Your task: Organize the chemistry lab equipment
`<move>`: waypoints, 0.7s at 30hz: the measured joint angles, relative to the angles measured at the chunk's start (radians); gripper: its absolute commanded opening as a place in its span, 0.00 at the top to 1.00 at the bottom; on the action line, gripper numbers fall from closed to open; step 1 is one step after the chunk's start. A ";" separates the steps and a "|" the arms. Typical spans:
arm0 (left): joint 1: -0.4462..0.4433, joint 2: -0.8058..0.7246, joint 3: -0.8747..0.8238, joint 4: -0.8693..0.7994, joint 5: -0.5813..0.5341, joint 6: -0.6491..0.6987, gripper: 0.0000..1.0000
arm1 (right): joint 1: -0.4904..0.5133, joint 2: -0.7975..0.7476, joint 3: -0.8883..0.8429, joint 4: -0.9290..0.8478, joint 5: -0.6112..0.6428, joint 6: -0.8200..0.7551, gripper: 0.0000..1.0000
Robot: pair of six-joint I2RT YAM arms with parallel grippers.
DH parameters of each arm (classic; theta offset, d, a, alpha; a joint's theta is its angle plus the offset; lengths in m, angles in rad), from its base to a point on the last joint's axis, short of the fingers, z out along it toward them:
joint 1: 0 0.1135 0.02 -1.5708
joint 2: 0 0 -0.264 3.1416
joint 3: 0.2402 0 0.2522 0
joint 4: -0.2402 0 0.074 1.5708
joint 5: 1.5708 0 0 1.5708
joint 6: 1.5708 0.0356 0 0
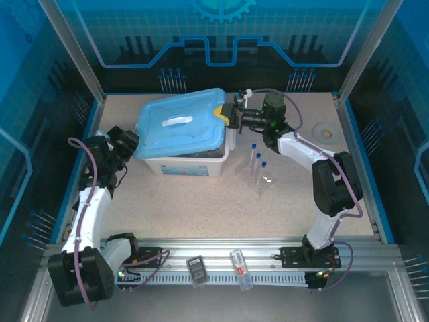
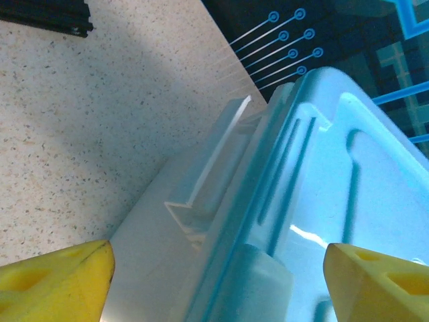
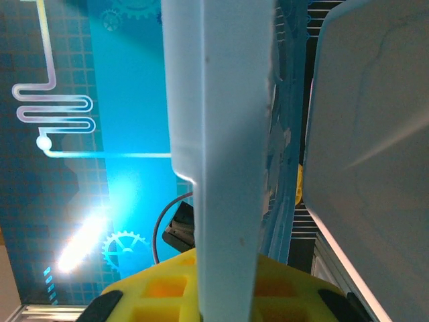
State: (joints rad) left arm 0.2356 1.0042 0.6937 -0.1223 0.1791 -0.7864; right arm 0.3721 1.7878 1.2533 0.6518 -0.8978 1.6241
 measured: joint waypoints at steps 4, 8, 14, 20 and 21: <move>0.000 0.009 -0.019 0.002 0.002 0.000 0.19 | 0.000 0.010 -0.004 0.016 0.000 0.007 0.97; 0.000 0.016 -0.037 0.011 0.004 0.000 0.19 | -0.002 0.028 -0.005 0.024 0.000 0.014 0.97; 0.000 0.043 -0.042 0.029 0.020 0.000 0.19 | -0.013 0.042 -0.024 0.031 0.000 0.019 0.96; 0.000 0.072 -0.042 0.069 0.037 0.000 0.19 | -0.019 0.045 -0.031 0.041 0.002 0.022 0.95; 0.000 0.076 -0.042 0.075 0.039 0.000 0.19 | -0.020 0.045 -0.032 0.046 0.003 0.023 0.94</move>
State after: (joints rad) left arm 0.2356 1.0805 0.6514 -0.0475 0.2180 -0.7868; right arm 0.3523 1.8332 1.2209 0.6975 -0.8948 1.6466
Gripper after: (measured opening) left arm 0.809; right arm 0.140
